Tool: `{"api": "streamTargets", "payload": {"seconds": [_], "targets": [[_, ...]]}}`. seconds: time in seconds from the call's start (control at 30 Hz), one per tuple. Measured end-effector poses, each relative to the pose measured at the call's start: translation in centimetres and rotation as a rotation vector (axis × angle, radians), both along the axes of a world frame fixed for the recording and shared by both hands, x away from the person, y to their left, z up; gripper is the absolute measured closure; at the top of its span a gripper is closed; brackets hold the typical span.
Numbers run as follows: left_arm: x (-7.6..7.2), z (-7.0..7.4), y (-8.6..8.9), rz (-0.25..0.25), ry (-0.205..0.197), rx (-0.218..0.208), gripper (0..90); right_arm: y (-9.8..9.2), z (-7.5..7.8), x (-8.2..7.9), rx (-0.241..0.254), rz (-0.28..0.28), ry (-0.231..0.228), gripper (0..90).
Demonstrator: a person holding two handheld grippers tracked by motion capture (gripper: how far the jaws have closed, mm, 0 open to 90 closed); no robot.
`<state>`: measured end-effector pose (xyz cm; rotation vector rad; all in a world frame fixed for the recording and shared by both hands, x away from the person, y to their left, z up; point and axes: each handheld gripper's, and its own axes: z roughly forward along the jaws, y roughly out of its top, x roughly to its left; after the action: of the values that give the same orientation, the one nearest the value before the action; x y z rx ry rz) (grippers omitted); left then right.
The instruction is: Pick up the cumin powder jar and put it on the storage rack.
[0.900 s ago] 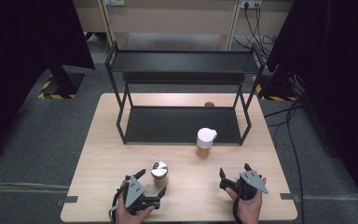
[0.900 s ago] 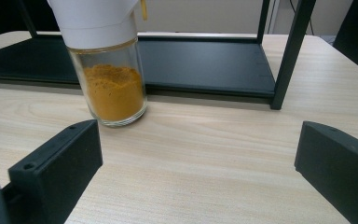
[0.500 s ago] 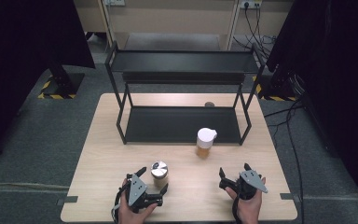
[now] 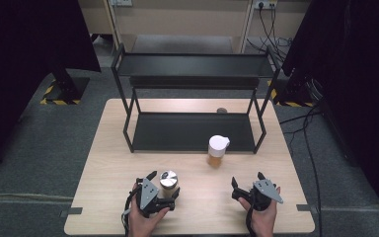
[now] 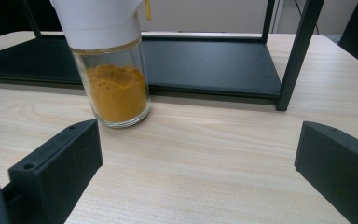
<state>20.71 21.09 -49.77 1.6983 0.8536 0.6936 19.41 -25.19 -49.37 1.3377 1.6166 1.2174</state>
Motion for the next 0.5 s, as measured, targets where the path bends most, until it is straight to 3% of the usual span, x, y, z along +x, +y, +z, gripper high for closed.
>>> {"api": "streamTargets", "payload": {"seconds": [0.3,0.5], "targets": [[0.7,-0.3,-0.3,-0.011,0.016,0.004,3.7,-0.1,0.0,0.1,-0.002,0.008,0.001,0.7],[1.3,-0.1,-0.4,-0.022,0.022,0.016,12.6,-0.1,0.0,0.1,-0.003,0.009,0.001,0.7]]}}
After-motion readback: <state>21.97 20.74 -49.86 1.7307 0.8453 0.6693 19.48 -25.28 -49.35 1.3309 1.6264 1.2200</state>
